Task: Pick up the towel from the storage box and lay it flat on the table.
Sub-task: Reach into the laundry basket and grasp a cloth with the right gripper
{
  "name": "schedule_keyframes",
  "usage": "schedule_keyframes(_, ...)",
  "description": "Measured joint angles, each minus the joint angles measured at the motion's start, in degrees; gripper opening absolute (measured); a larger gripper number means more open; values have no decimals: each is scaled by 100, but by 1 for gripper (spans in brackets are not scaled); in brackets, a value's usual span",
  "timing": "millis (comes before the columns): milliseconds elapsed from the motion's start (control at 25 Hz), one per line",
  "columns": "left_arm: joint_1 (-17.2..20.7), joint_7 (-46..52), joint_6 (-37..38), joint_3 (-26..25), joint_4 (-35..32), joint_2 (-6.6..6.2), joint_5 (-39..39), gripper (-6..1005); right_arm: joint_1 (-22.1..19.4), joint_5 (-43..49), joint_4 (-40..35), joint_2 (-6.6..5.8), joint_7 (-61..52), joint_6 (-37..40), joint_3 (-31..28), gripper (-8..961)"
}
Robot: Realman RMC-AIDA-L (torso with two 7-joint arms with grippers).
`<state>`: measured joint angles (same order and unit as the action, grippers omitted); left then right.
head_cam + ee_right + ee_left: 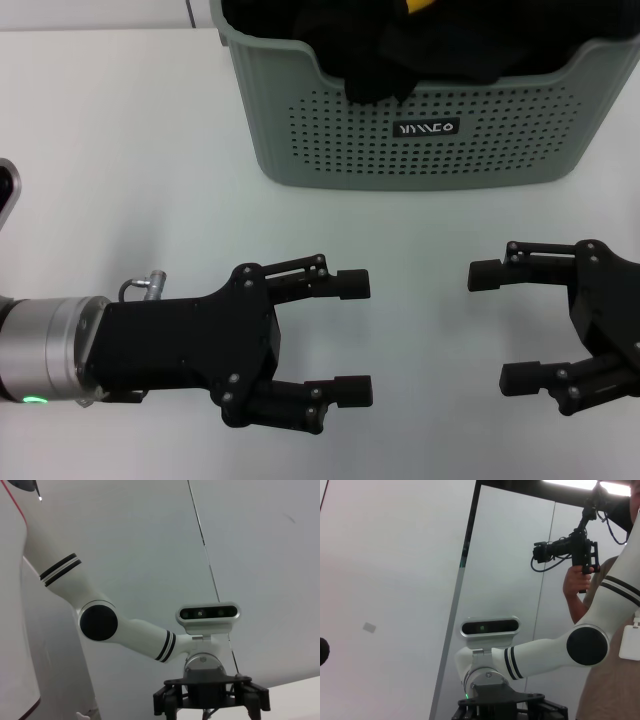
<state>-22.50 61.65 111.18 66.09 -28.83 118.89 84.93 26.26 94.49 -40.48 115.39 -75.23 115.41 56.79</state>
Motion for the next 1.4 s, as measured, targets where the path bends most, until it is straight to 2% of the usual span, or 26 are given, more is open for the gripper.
schedule_keyframes(600,11,5,24,44,-2,23,22,841,10,-63,28,1,-103,-77,-24,872)
schedule_keyframes(800,46,-46,18,44,3,30,26,840,-10,-343,-998,47,-806,-106,37,871)
schedule_keyframes(1000,90,-124,15,44,37,68,33,838,-15,-232,-2277,54,-1944,-733,215,871)
schedule_keyframes(1080,85,-188,15,44,127,76,33,838,-19,-43,-2999,28,-2531,-1130,249,871)
schedule_keyframes(1240,32,-300,11,44,307,82,33,837,-1,144,-3885,-17,-3141,-1409,181,872)
schedule_keyframes(1400,17,-362,9,48,372,82,36,835,76,313,-4651,-140,-3640,-1528,-40,872)
